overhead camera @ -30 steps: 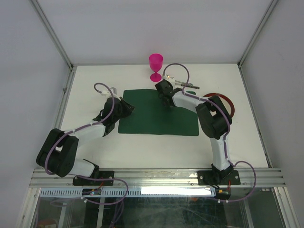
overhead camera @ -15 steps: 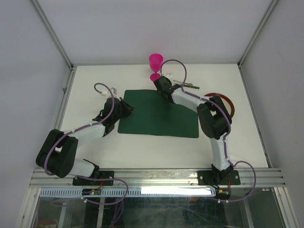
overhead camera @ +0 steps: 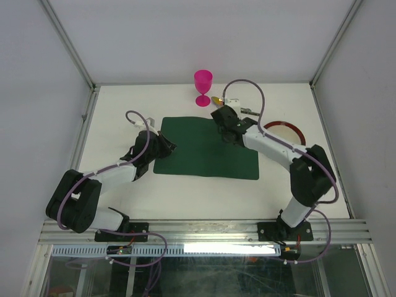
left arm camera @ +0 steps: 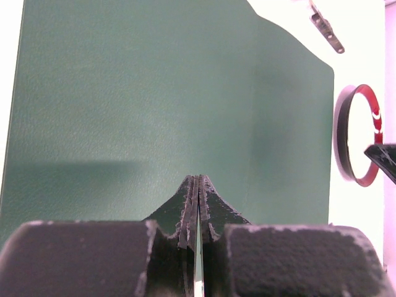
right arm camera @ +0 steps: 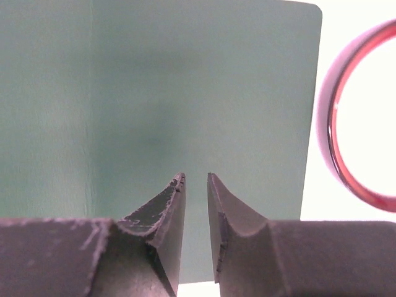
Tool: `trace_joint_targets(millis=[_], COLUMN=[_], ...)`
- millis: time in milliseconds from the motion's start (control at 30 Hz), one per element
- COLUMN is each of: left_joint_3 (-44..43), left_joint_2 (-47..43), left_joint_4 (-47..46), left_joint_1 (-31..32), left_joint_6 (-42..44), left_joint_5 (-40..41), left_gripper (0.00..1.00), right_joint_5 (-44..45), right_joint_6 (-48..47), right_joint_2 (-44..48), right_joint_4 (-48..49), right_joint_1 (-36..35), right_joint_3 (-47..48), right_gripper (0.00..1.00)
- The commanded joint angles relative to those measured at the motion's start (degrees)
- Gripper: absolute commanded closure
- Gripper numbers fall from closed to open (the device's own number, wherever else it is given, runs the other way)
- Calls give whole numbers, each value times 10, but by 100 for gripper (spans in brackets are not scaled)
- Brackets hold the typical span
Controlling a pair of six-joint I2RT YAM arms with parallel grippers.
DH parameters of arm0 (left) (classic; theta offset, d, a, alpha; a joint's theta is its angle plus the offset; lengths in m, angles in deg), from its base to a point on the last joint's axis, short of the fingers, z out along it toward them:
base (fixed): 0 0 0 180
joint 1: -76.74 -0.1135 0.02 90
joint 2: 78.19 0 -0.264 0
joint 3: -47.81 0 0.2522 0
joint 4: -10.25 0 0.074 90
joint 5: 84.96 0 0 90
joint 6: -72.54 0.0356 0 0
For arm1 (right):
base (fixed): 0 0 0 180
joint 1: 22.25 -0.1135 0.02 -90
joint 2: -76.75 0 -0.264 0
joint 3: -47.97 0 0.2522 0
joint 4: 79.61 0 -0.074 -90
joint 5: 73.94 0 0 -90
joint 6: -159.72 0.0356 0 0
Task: Set the dinner table for one person
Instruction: Move the napkin to the center of the board.
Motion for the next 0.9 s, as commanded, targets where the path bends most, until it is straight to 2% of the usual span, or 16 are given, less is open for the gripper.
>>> trace_joint_targets(millis=[0,133,300,667,867], left_joint_3=[14,23,29,40,49], left_joint_2=[-43,-62,-73,-125,-145], left_joint_4=[-16,-10,-3,35,40], left_joint_1=[-6,-6,-6,-6,-6], left_joint_6=[27,31,31,48,52], left_joint_5=[-26,-20,-26,-7,2], left_gripper=[100,100,100,100,100], right_joint_5=[22,58,124,120,128], right_joint_6=[83,146,230,315,332], right_joint_2=[88,125,106,6,-1], right_joint_4=[-33,-77,-148,-199,-209], right_joint_1=[-19,-25,-21,20,42], right_joint_3=[-68,-124,-148,-180,-196], right_gripper=[76,74,72,72,71])
